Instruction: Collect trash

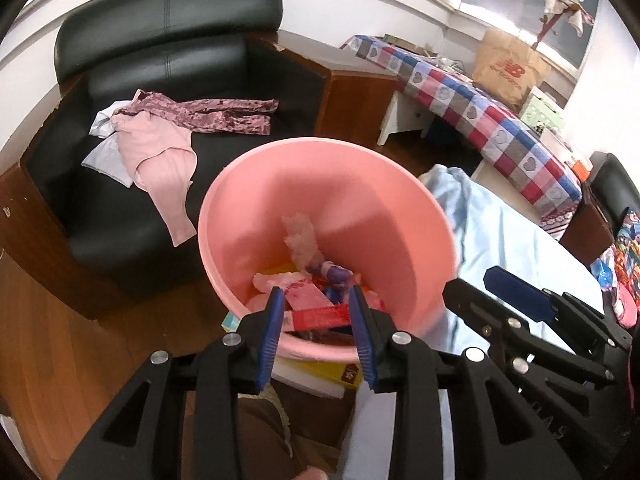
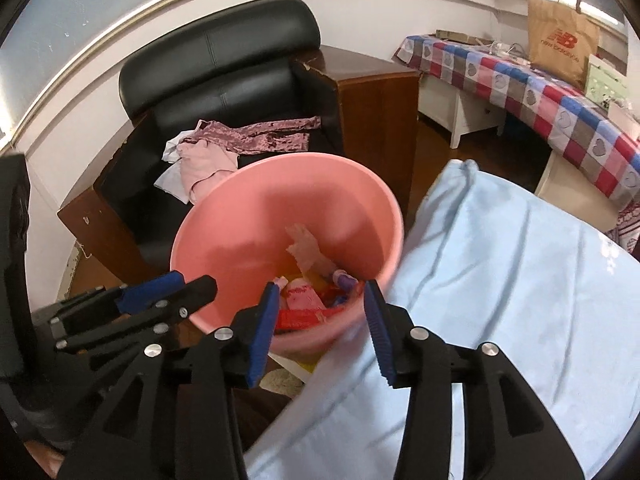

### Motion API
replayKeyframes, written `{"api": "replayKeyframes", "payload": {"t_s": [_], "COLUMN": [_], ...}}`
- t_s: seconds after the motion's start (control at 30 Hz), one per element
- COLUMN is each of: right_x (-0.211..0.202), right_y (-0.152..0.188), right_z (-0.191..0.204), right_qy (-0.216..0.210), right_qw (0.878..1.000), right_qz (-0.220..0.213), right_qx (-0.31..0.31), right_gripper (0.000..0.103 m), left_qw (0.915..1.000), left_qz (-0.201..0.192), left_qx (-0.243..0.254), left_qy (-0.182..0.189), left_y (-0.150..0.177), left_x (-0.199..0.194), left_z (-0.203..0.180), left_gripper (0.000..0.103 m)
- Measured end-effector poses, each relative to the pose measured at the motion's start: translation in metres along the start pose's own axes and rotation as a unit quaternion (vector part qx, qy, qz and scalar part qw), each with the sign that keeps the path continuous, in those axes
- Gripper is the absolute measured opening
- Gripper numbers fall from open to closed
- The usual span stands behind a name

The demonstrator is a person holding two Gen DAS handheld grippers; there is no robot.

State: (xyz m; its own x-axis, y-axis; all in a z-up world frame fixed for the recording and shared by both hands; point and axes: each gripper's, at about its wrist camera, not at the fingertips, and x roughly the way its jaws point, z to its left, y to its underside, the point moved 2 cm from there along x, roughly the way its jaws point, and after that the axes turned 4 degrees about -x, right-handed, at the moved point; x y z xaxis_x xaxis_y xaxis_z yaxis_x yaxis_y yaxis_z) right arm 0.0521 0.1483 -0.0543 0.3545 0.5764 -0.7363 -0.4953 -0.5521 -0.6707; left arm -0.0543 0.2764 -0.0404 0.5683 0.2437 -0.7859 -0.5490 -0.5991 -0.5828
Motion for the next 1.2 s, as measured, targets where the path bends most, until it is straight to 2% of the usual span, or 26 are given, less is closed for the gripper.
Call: {"api": "replayKeyframes", "payload": {"t_s": [0.17,0.53,0.83,1.2], "right_x": [-0.031,-0.072,-0.087,-0.090], "right_y": [0.020,0.070,0.109,0.126], "right_z": [-0.007,-0.025,-0.047,-0.053], "right_qy": [0.018,0.010,0.026,0.026], "right_qw": [1.000,0.999,0.997,0.997], "right_qz": [-0.017,-0.016,0.000,0.003], "right_qx": [-0.003,0.035,0.067,0.076], "right_gripper": [0.052,0.053,0.053,0.053], "left_qw": [0.9998,0.9976,0.9971,0.9961], "left_qz": [-0.017,-0.026,-0.009,0.007], "left_qx": [0.013,0.064,0.076,0.087], "left_qy": [0.006,-0.001,-0.006,-0.012], "left_y": [0.013,0.061,0.093,0.112], "left_x": [-0.023,-0.062,-0.064,-0.058], "left_z": [-0.016,-0.056,-0.076,-0.084], "left_gripper": [0.033,0.031,0.027,0.027]}}
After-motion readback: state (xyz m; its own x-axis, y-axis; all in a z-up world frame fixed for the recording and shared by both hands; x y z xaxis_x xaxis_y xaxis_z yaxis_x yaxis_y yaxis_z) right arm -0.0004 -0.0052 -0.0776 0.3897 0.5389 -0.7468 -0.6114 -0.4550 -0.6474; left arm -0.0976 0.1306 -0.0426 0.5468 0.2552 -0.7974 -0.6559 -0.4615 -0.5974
